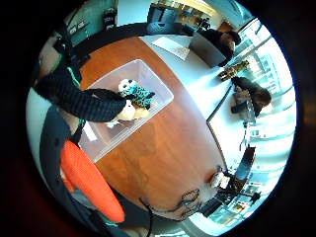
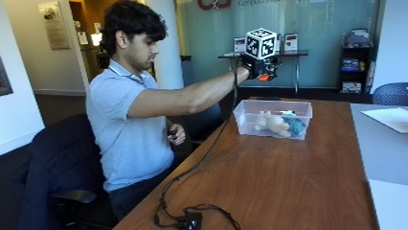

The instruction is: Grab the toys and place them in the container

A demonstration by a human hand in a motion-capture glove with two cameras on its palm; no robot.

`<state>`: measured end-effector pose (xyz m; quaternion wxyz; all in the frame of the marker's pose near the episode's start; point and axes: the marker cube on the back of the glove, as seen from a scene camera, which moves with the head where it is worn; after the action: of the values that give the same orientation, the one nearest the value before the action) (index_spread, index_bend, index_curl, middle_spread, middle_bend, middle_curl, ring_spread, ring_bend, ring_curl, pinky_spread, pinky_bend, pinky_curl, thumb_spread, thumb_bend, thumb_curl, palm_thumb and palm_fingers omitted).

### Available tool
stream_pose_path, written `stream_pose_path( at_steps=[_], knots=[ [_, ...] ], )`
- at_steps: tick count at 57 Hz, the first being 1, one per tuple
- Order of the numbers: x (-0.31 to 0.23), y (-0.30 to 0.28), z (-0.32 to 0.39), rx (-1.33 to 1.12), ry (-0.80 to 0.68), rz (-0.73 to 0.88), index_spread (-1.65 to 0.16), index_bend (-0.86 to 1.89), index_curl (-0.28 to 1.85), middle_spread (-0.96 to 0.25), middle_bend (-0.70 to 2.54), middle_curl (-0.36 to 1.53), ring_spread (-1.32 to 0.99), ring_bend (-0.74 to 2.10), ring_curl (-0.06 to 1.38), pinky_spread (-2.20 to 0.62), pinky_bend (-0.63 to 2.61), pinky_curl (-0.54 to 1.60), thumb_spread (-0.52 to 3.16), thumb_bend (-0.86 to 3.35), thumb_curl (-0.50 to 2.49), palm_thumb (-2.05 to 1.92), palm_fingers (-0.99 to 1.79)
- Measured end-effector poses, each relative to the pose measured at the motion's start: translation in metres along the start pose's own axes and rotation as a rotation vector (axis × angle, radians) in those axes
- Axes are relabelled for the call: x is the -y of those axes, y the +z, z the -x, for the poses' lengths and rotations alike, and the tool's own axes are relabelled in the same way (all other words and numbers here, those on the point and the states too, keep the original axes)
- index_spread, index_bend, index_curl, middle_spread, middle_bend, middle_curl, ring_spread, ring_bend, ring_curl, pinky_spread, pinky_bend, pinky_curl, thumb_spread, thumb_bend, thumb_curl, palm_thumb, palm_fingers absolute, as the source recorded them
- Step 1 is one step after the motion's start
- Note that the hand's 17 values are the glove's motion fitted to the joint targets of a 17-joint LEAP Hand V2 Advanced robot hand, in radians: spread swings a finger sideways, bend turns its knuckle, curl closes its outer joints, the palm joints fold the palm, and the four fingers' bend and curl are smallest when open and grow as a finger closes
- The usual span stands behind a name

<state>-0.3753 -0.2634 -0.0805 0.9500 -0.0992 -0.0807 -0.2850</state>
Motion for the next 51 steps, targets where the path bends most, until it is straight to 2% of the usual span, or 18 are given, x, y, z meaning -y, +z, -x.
stream_pose_path(
  at_steps=[3,6,7,9,15,25,36,51],
  knots=[
    [0.000,0.008,0.002,0.009,0.011,0.083,-0.32,0.13,0.15,-0.06,0.39,0.56,-0.26,1.08,0.51,-0.35,1.34,0.44,1.60,0.60,0.33,0.30,0.63],
    [-0.002,0.015,0.002,0.013,0.018,0.170,-0.32,0.16,0.18,-0.06,0.31,0.55,-0.24,1.01,0.51,-0.33,1.36,0.45,1.58,0.55,0.30,0.21,0.41],
    [-0.002,0.017,0.002,0.009,0.022,0.183,-0.32,0.20,0.19,-0.04,0.24,0.52,-0.22,0.86,0.47,-0.29,1.34,0.44,1.54,0.49,0.27,0.12,0.12],
    [-0.004,0.019,-0.001,-0.003,0.031,0.183,-0.32,0.26,0.24,-0.03,0.23,0.53,-0.18,0.75,0.48,-0.21,1.29,0.46,1.50,0.42,0.24,0.02,-0.12],
    [-0.020,0.019,-0.020,-0.018,0.052,0.139,-0.32,0.25,0.24,-0.02,0.20,0.49,-0.12,0.54,0.35,-0.09,1.14,0.36,1.39,0.26,0.20,-0.09,-0.12],
    [-0.066,0.031,-0.081,-0.030,0.172,0.088,-0.32,0.19,0.27,-0.01,0.17,0.45,-0.07,0.46,0.30,-0.01,1.10,0.31,1.32,0.09,0.20,-0.06,-0.07],
    [-0.138,0.043,-0.199,-0.099,0.469,0.031,-0.32,0.17,0.29,-0.02,0.18,0.42,-0.06,0.43,0.29,0.03,1.07,0.29,1.32,0.01,0.22,-0.02,-0.06],
    [-0.325,0.020,-0.412,-0.206,1.078,-0.049,-0.33,0.17,0.31,-0.01,0.17,0.40,-0.04,0.32,0.27,0.04,1.07,0.27,1.36,0.00,0.26,0.01,-0.08]
  ],
)
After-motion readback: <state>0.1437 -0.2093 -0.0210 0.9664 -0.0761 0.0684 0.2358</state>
